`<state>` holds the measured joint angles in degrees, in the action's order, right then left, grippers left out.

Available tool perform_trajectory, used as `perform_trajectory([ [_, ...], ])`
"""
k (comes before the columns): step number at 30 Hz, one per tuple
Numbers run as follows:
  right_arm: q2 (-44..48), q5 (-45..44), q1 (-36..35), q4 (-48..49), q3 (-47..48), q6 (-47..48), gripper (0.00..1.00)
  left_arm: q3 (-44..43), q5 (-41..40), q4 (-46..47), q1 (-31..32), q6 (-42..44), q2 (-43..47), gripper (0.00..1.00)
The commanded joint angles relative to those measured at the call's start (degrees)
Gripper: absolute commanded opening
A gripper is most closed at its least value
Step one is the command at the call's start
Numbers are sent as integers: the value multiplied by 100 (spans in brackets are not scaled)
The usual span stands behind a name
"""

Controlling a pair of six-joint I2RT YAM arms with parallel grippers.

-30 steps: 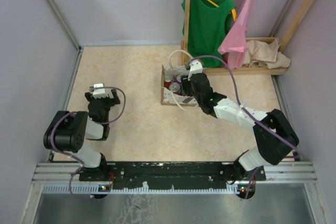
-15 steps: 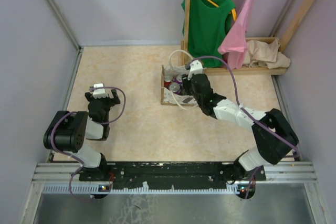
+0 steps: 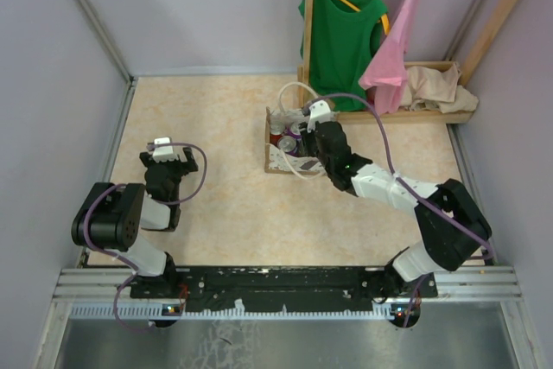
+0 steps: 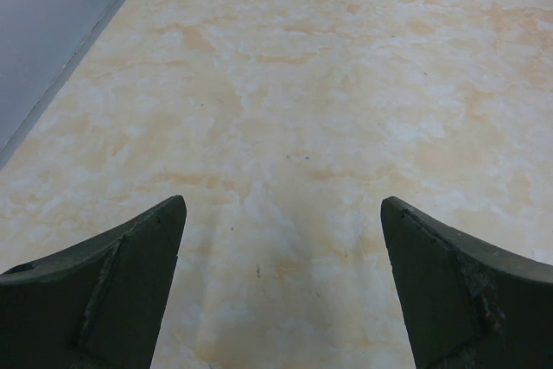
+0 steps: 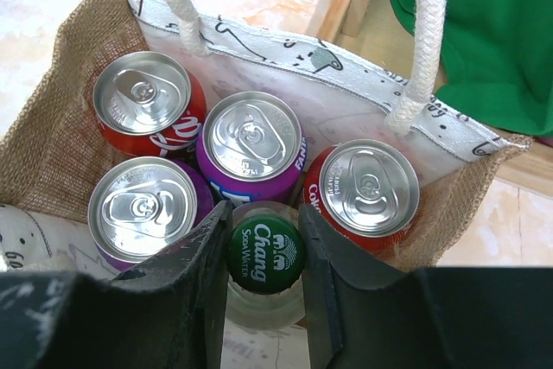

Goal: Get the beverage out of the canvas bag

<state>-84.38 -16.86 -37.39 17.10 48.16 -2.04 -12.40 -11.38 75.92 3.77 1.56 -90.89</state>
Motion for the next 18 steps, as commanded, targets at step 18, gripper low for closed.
perform_trajectory([
  [18,218,-11,-94,825,1739,861,0,36,-22,98,6,28,-36,100],
])
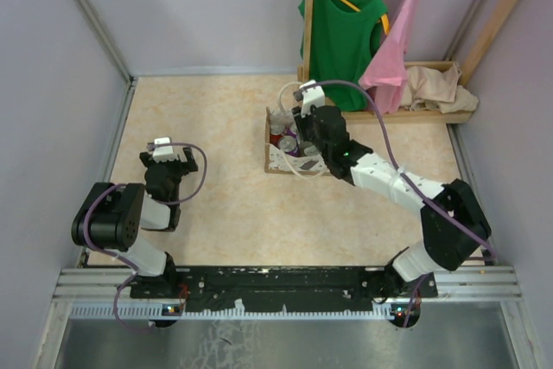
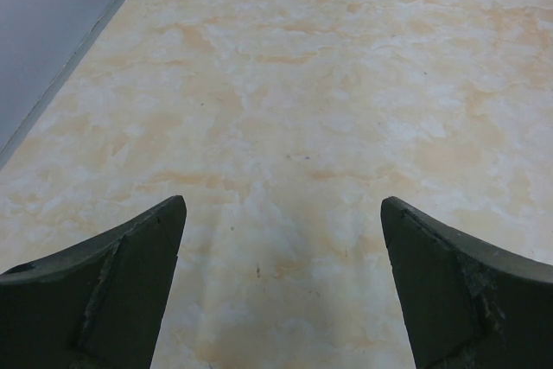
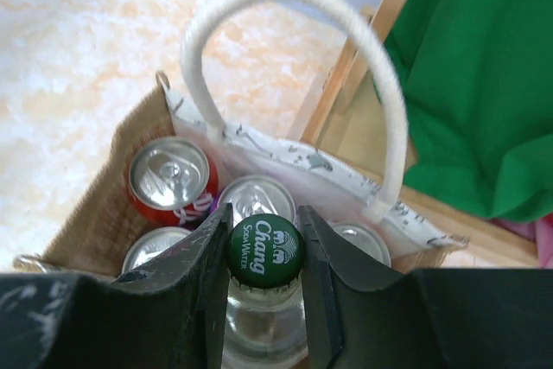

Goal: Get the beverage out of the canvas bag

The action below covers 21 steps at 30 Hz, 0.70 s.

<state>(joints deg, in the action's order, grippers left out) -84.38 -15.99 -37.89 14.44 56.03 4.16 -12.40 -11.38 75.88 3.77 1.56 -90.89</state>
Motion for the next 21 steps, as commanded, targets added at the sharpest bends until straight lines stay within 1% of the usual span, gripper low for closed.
perform_trajectory([
  [1,233,-103,-43,999,1063,216,0,36,-21,101,8,28,-32,100],
  [5,393,-157,-43,745,1376,124,0,35,-23,103,6,24,-36,100],
  [11,840,-356,-45,704,1435,290,0,29,-23,103,5,28,-35,100],
  [21,1830,-1123,-45,1577,886,963,0,36,-23,103,3,28,-38,100],
])
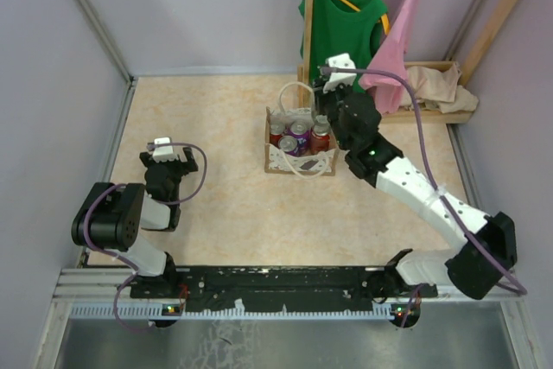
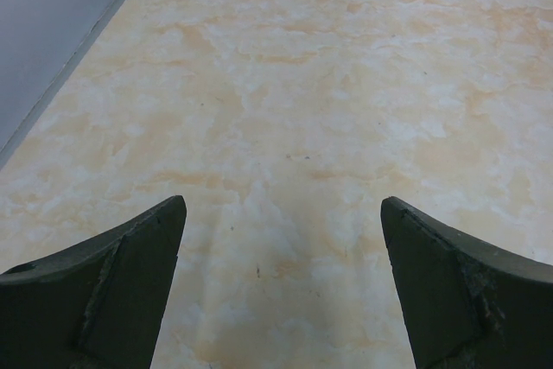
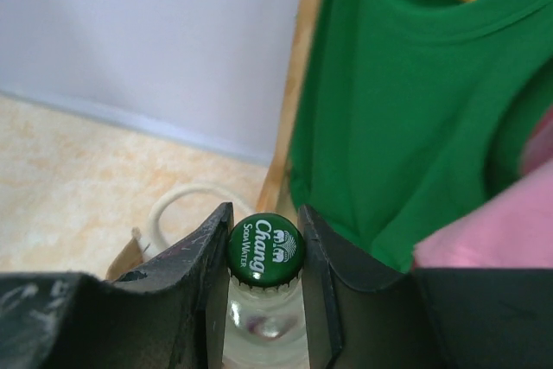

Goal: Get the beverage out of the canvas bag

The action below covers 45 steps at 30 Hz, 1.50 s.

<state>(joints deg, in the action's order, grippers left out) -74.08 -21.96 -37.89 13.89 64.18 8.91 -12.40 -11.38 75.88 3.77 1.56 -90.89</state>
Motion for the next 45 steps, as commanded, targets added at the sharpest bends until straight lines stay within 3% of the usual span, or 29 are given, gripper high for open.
perform_trajectory([
  [1,881,-616,-46,1702,0,564,0,31,-23,103,7,28,-34,100],
  [8,1366,-1267,122,1771,-475,750,0,34,-22,102,7,32,-34,100],
  [19,2194,-1724,1188,1011,-1889,-451,0,35,-18,103,3,26,-35,100],
  [25,2113,-1256,1926,721,-2199,-1254,0,26,-22,103,8,28,-34,100],
  [45,1354,-886,2268,794,-2480,-1490,0,35,-22,103,5,26,-33,100],
])
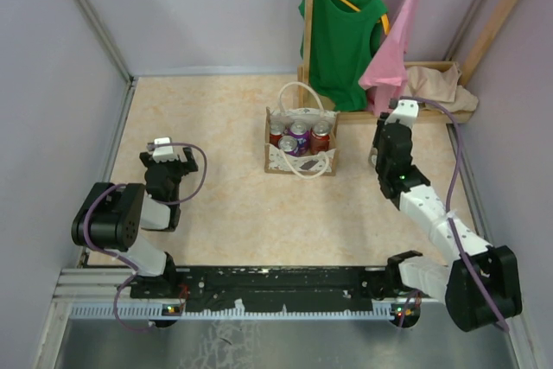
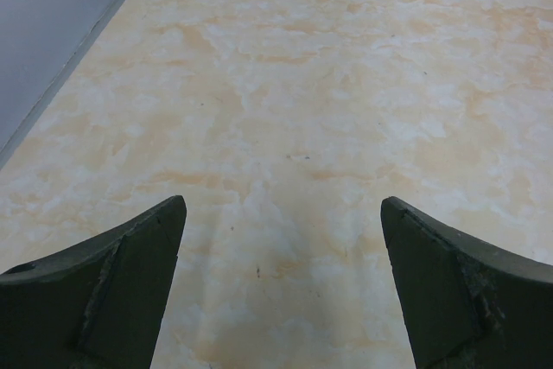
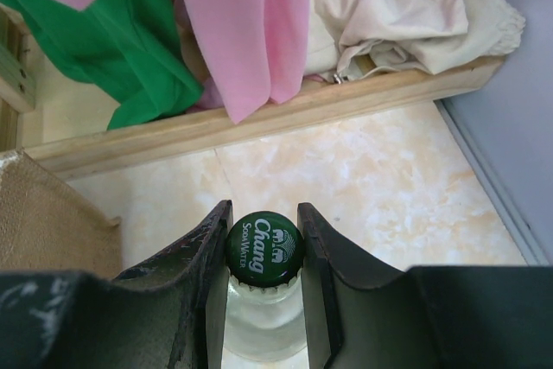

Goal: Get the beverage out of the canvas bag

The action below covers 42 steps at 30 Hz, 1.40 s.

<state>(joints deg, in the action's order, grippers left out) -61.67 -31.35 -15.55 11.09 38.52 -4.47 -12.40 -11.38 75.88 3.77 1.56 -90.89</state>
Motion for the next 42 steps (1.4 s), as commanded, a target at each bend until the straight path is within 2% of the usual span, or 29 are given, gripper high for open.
perform_trajectory([
  [1,116,85,32,1069,47,-188,0,32,-23,103,2,28,-34,100],
  [14,921,533,-36,1560,-1204,-487,0,33,-18,103,8,28,-36,100],
  [22,1170,430,-317,1242,-1344,-187,0,26,-23,98,9,28,-34,100],
  [23,1155,379,-431,1212,-1322,-108,3,35,-23,100,7,28,-34,100],
  [24,1143,356,-504,1185,-1304,-35,13,33,-19,102,9,28,-38,100],
  [27,1118,212,-653,1142,-1282,38,55,36,-19,103,4,28,-34,100],
  [29,1130,110,-712,1134,-1279,9,73,31,-19,103,8,28,-34,100],
  [30,1142,68,-731,1132,-1285,1,89,36,-22,103,9,28,-34,100],
  [31,1152,33,-744,1128,-1277,-9,97,34,-22,103,6,28,-34,100],
  [38,1366,-214,-756,1134,-1080,133,99,32,-22,102,3,28,-40,100],
  [42,1521,-225,-782,906,-227,398,99,32,-20,103,8,29,-39,100],
])
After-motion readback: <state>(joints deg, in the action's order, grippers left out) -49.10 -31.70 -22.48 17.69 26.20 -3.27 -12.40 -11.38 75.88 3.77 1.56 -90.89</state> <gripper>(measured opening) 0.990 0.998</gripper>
